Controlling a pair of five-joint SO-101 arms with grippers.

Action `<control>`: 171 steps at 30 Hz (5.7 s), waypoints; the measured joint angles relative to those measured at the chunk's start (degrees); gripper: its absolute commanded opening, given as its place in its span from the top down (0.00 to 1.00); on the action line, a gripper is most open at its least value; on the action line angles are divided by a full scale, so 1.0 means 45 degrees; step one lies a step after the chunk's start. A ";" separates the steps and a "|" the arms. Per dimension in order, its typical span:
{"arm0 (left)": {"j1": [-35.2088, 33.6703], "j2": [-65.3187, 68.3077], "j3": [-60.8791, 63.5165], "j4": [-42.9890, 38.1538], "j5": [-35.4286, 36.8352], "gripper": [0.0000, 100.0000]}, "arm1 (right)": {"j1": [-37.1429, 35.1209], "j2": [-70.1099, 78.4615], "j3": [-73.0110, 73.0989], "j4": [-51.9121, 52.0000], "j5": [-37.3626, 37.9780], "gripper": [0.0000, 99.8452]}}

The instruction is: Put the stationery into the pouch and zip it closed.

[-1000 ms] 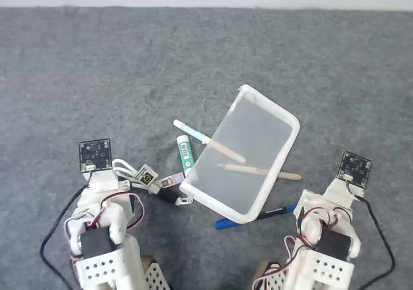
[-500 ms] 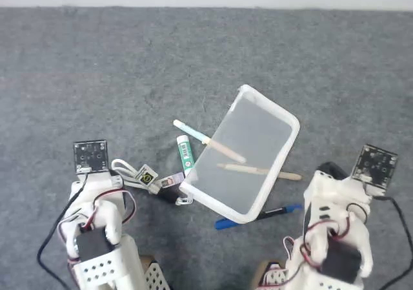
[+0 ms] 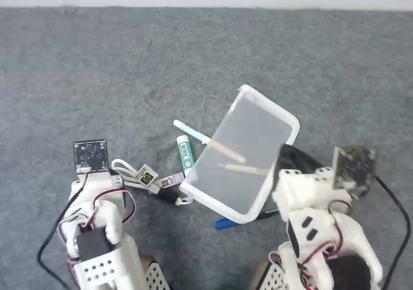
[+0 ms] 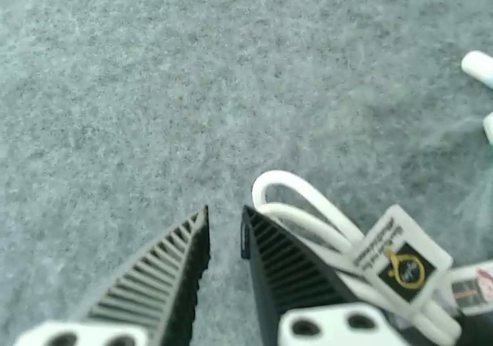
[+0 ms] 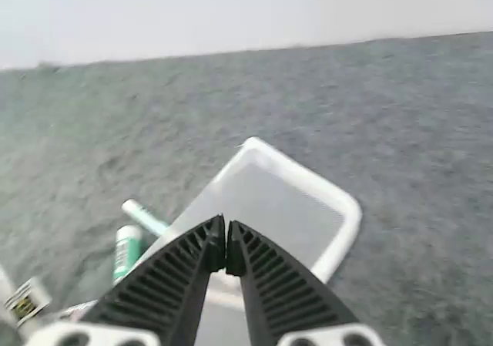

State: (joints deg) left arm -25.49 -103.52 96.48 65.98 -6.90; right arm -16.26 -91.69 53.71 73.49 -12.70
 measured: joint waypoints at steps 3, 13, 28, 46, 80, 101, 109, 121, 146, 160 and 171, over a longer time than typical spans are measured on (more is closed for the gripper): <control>0.0000 0.0000 0.0039 -0.0156 0.0000 0.93 | -0.1563 0.1504 -0.0723 0.0000 0.0000 0.99; 0.0000 0.0000 0.0039 -0.0215 0.0000 0.93 | -0.7346 0.6838 -0.1016 -0.0195 -0.2129 0.99; 0.0000 0.0000 0.0039 -0.0215 0.0000 0.93 | -0.9377 1.2991 -0.0821 -0.2794 -0.2852 0.99; 0.0000 0.0000 0.0039 -0.0215 0.0000 0.93 | -0.4806 1.4652 0.0000 -0.3770 -0.1035 0.99; 0.0000 0.0000 0.0039 -0.0215 0.0000 0.93 | -0.5724 1.6137 -0.2051 -0.3849 -0.4142 0.81; 0.0000 0.0000 0.0039 -0.0215 0.0000 0.93 | -0.5763 1.7739 -0.2071 -0.6056 -0.6212 0.81; 0.0000 0.0000 0.0039 -0.0215 0.0000 0.93 | -0.5685 1.9790 -0.2383 -0.7013 -0.6232 0.81; 0.0000 0.0000 0.0039 -0.0215 0.0000 0.93 | -0.5568 2.0239 -0.2833 -0.7053 -0.6623 0.95; 0.0000 0.0000 0.0039 -0.0215 0.0000 0.93 | -0.5216 1.8364 -0.2618 -0.4357 -0.1309 0.99; 0.0000 0.0000 0.0039 -0.0215 0.0000 0.74 | -0.3634 1.1761 0.0742 -0.4298 0.4396 0.99; 0.1153 0.0000 -0.0742 -0.0020 0.1035 0.69 | -0.2950 0.7521 0.2266 -0.4278 0.5079 0.99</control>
State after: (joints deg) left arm -20.31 -103.52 93.14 65.89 -2.24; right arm -29.54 -57.85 63.91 54.24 10.15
